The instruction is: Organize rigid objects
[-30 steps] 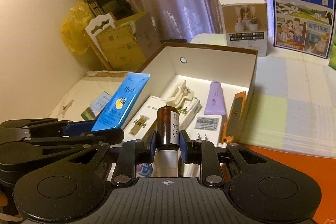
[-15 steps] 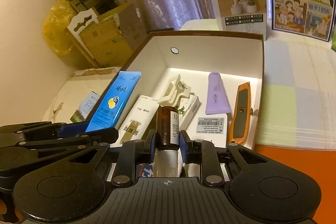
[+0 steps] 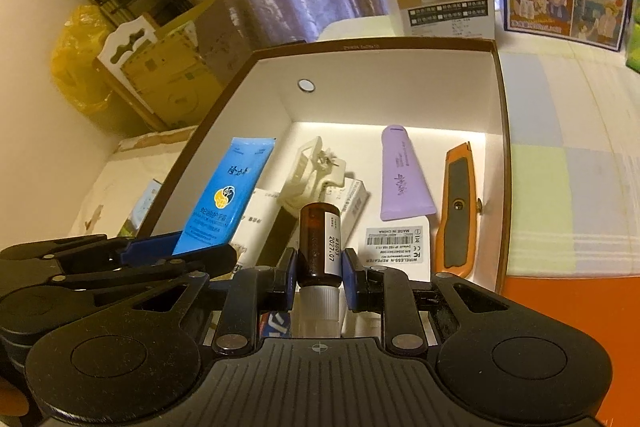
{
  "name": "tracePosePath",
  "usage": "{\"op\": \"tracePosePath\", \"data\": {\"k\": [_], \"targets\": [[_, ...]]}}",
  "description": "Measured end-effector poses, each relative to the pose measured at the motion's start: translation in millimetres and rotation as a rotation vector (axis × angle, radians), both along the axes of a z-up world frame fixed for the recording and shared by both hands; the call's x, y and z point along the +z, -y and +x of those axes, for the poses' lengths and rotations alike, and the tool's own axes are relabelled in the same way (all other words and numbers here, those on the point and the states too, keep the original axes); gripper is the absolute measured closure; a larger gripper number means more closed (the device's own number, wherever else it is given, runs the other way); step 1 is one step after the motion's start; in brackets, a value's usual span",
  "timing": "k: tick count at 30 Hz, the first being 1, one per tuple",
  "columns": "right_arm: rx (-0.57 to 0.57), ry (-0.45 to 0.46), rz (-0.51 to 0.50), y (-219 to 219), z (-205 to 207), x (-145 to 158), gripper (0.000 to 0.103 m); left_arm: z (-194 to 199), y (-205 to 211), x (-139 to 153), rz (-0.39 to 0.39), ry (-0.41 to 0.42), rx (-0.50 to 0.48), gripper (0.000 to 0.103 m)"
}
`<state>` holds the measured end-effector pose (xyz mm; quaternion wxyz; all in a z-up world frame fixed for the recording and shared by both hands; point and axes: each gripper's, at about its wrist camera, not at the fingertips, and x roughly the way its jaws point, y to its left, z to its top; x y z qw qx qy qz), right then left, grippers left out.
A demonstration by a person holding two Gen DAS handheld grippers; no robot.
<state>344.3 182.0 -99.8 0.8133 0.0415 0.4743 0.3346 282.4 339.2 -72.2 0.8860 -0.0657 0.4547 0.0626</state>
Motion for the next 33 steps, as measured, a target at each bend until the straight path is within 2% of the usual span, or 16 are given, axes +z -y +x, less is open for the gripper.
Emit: {"op": "tracePosePath", "data": {"k": [9,15,21,24,29,30,32,33], "targets": [[-0.046,-0.034,0.011,-3.0,7.1,-3.6,0.083,2.1,-9.3,-0.7,0.003,0.009,-0.015,0.065],[-0.096,-0.029,0.059,-3.6,9.1,3.7,0.082,-4.7,-14.3,2.9,-0.006,0.020,-0.014,0.055],[-0.100,-0.008,0.036,-0.6,3.1,10.0,0.078,-12.9,-14.2,8.6,-0.026,0.038,-0.022,0.054],[-0.091,0.016,0.029,4.7,-5.7,15.3,0.072,-19.2,-11.9,13.4,-0.028,0.058,-0.030,0.049],[-0.082,0.048,0.042,20.0,-19.6,24.5,0.053,-34.0,-6.4,23.0,-0.032,0.088,-0.021,0.049],[-0.078,0.054,0.049,22.9,-22.1,26.3,0.051,-38.0,-4.9,25.5,-0.030,0.098,-0.016,0.049],[-0.069,0.070,0.064,30.4,-28.9,31.3,0.047,-45.7,-1.0,30.7,-0.027,0.115,-0.004,0.045],[-0.063,0.079,0.070,34.0,-32.0,34.2,0.046,-49.2,1.4,32.9,-0.026,0.122,0.000,0.039]]}}
